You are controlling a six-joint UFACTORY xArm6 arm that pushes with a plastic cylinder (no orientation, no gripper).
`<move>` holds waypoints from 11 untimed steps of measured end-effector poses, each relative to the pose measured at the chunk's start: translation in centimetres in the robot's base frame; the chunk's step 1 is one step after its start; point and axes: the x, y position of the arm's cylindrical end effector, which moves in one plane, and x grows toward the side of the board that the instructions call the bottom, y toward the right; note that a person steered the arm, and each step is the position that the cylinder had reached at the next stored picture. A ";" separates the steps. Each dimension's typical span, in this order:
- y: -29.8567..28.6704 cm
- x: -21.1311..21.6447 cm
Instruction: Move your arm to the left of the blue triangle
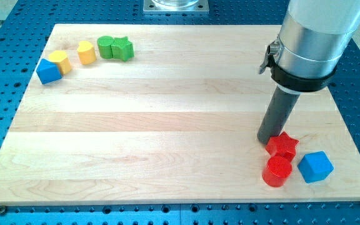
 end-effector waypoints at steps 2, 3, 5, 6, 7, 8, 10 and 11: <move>-0.8 3.3; -11.5 3.4; -40.9 1.4; -45.8 -1.4; -45.8 -1.7; -45.8 -6.1; -42.2 -16.8; -33.9 -18.6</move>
